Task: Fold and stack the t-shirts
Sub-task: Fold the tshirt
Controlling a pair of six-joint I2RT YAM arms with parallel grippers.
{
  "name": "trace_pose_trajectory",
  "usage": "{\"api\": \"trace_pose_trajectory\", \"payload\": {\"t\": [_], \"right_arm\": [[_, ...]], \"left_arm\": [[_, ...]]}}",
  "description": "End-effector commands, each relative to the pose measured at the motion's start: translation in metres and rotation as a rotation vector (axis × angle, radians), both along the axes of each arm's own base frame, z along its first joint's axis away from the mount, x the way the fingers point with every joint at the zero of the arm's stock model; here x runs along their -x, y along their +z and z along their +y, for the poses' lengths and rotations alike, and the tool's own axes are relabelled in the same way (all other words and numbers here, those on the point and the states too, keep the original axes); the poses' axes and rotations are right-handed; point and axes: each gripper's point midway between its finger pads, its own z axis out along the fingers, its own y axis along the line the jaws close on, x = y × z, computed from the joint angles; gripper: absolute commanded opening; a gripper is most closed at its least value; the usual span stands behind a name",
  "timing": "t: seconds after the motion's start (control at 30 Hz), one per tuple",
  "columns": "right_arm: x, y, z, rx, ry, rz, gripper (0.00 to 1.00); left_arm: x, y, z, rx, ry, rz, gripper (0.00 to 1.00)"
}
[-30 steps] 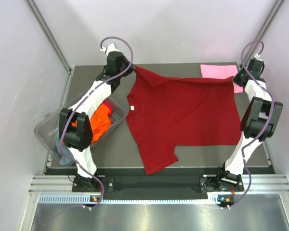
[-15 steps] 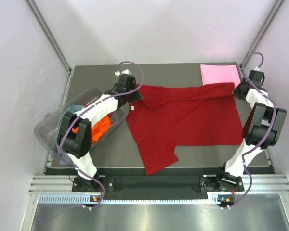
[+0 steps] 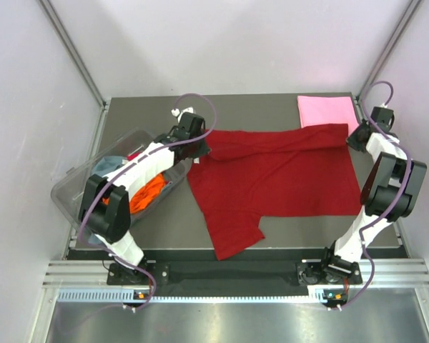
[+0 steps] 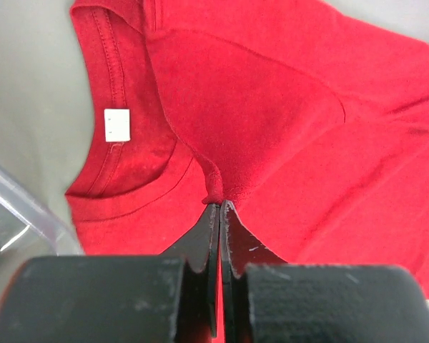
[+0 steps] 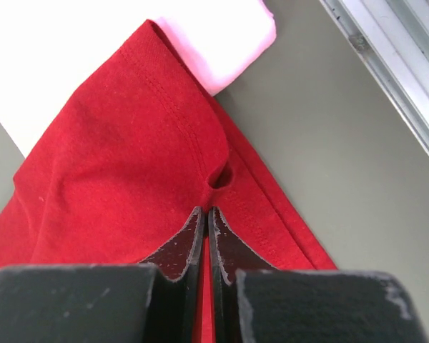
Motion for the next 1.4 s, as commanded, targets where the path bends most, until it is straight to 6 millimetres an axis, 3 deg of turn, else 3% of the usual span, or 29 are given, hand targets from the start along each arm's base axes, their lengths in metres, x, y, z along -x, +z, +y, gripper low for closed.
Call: {"api": "trace_pose_trajectory", "payload": {"t": [0.0, 0.37, 0.63, 0.8, 0.97, 1.1, 1.2, 1.3, 1.33, 1.37], "right_arm": [[-0.004, 0.029, -0.012, 0.039, -0.025, -0.065, 0.0], [0.005, 0.028, -0.015, 0.052, -0.043, -0.045, 0.0], [0.014, 0.007, -0.02, 0.052, -0.077, 0.001, 0.0], [0.014, -0.002, -0.018, 0.038, -0.081, 0.008, 0.01], [0.012, -0.005, -0.02, 0.034, -0.086, 0.009, 0.03], [0.009, -0.005, -0.016, 0.013, -0.069, 0.01, 0.08], [0.01, -0.002, -0.014, 0.0, -0.07, 0.03, 0.18], [0.02, 0.005, -0.02, -0.001, -0.137, 0.093, 0.24], [0.019, 0.013, -0.023, -0.005, -0.166, 0.099, 0.28], [0.037, 0.009, -0.025, 0.002, -0.21, 0.182, 0.29]], "left_arm": [[0.001, 0.045, 0.005, -0.012, 0.011, -0.086, 0.0], [0.01, 0.039, 0.018, -0.111, 0.037, -0.068, 0.0], [0.02, 0.034, 0.026, -0.142, 0.044, -0.051, 0.0], [0.031, 0.027, 0.019, -0.136, 0.02, -0.03, 0.0], [0.048, -0.003, 0.0, -0.132, -0.049, 0.059, 0.0], [0.059, -0.025, -0.005, -0.138, -0.068, 0.138, 0.01], [0.062, -0.031, -0.003, -0.159, -0.067, 0.156, 0.11], [0.058, -0.023, 0.006, -0.21, -0.054, 0.134, 0.15], [0.051, -0.012, 0.011, -0.24, -0.041, 0.099, 0.18], [0.049, -0.005, 0.013, -0.251, -0.04, 0.079, 0.2]]}}
